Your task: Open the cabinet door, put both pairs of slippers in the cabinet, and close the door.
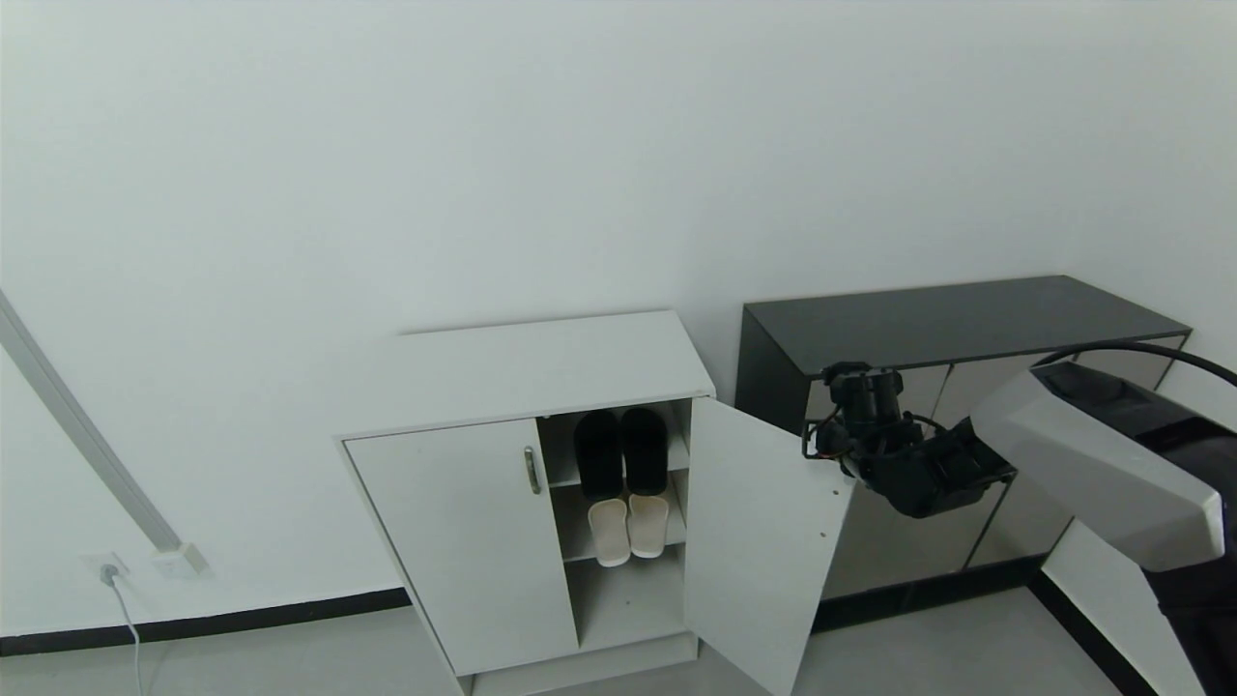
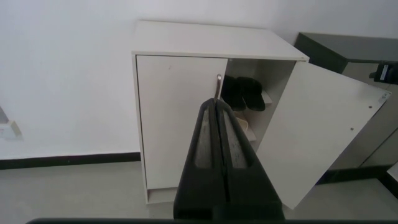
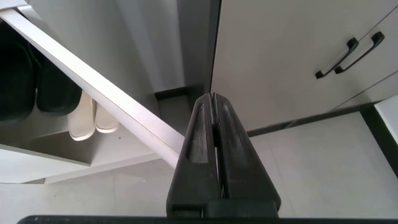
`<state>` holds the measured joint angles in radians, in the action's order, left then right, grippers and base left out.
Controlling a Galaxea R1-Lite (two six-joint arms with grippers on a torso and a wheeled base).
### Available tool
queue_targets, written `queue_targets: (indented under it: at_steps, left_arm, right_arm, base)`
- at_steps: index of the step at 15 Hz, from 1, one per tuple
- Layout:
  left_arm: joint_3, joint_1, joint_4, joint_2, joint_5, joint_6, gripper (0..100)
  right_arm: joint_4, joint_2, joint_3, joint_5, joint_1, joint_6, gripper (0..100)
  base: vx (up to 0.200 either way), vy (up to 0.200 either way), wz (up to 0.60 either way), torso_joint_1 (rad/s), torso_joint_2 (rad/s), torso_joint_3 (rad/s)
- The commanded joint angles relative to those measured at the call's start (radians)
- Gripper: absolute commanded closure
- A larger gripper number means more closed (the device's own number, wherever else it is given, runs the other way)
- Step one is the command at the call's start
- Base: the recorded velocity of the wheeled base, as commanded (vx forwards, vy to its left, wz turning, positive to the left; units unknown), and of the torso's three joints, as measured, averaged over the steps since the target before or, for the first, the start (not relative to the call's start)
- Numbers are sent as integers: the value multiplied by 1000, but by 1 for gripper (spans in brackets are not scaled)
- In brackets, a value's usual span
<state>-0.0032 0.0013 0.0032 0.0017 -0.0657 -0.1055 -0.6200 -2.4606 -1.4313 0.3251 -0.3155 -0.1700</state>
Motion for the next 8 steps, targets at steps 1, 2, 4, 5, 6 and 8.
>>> queue_targets:
  at_steps: [1, 2, 4, 5, 6, 8]
  left_arm:
    - [0, 0, -2, 1, 0, 0, 100]
    - [0, 0, -2, 1, 0, 0, 100]
    - [0, 0, -2, 1, 0, -2, 100]
    - [0, 0, -2, 1, 0, -2, 100]
    - [0, 0, -2, 1, 0, -2, 100]
    - [0, 0, 0, 1, 0, -2, 100]
  right_arm:
    - [0, -14, -1, 0, 0, 0, 100]
    - [0, -18, -1, 0, -2, 0, 100]
    - [9, -17, 2, 2, -4, 0, 100]
    - [17, -14, 6, 2, -5, 0, 100]
    - [17, -12, 8, 2, -8, 0, 100]
    - [17, 8, 31, 2, -20, 0, 100]
  base:
    - [0, 0, 0, 0, 0, 0]
    - [0, 0, 0, 0, 0, 0]
    - [0, 0, 0, 0, 0, 0]
    - [0, 0, 0, 0, 0, 0]
    - [0, 0, 0, 0, 0, 0]
    - [0, 0, 0, 0, 0, 0]
